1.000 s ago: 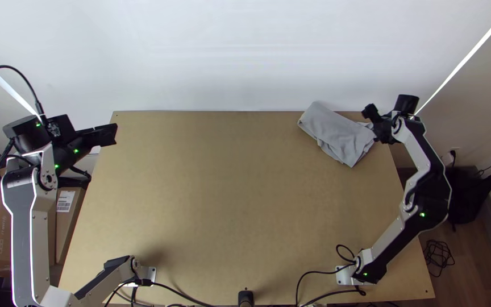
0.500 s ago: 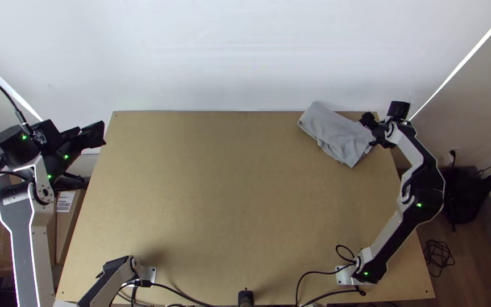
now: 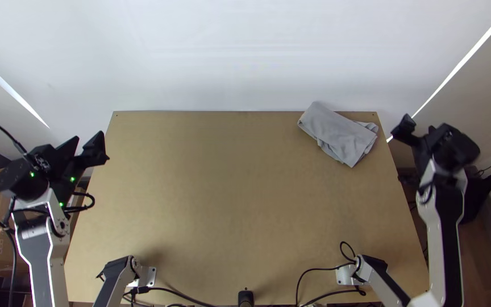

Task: Fold the t-shirt

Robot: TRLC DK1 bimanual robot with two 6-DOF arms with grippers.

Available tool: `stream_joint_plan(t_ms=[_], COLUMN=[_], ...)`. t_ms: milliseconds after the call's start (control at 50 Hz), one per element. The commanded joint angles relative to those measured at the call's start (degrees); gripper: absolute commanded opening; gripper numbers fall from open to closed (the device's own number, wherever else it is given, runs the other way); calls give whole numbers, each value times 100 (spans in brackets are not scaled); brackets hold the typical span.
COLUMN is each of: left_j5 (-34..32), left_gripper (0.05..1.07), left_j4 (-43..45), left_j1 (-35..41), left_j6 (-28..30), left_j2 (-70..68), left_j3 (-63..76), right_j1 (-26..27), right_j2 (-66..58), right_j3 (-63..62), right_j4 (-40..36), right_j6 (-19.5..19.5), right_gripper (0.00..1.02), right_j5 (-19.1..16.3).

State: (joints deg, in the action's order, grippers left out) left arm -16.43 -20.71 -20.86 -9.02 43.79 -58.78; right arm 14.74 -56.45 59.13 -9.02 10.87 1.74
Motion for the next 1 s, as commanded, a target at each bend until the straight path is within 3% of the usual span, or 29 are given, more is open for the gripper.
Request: stream_joint_plan(t_ms=[0, 200, 340, 440, 500, 800, 980], left_j5=[43, 104, 104, 104, 228, 368, 395], left_gripper=[103, 102, 102, 102, 102, 102, 102], left_j4=[278, 717, 805, 805, 375, 761, 911], left_j1=[-14, 91, 205, 188, 205, 531, 785], left_j6=[-74, -65, -136, -136, -232, -461, -452], left_j2=[-529, -2147, -3439, -4414, -4388, -4388, -4379], left_j3=[535, 1888, 2881, 3567, 3505, 4490, 4938], right_j1=[11, -200, -226, -393, -578, -1931, -2186], right_j2=[1118, 2647, 3430, 4036, 4317, 5706, 5662], right_j3=[-552, -904, -1765, -2433, -2776, -4516, -5043], right_j4=[-171, -821, -619, -496, -540, -136, -109], right_j6=[-463, -630, -595, -332, -305, -718, -499], right_gripper=[99, 99, 99, 99, 99, 99, 99], right_j5=[20, 37, 72, 81, 160, 371, 538])
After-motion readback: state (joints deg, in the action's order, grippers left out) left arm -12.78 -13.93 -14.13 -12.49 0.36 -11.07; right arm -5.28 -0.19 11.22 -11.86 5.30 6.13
